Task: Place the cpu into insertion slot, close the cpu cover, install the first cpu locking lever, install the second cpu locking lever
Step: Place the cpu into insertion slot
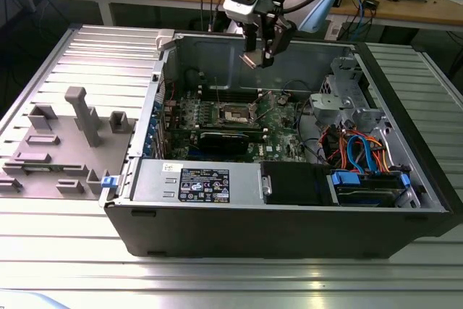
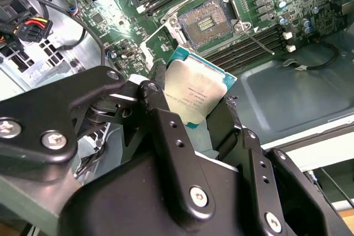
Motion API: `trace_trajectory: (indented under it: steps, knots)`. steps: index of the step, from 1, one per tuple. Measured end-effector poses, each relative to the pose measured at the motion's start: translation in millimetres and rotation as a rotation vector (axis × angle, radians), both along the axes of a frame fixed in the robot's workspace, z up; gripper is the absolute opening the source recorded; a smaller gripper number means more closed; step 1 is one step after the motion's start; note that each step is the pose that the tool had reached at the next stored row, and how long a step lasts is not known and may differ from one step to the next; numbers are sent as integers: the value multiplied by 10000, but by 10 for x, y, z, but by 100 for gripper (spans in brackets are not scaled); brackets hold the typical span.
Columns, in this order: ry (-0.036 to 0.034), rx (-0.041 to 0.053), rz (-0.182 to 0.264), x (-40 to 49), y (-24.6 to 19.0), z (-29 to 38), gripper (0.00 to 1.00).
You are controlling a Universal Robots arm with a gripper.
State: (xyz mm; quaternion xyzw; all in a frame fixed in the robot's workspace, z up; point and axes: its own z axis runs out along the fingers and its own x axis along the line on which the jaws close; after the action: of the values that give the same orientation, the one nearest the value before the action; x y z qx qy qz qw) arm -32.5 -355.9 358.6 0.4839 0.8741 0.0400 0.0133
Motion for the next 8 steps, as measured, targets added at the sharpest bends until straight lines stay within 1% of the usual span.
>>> trace_trajectory:
  steps: [8]
  knots:
    - [-1,-7,-24,-4,0,-1,54]
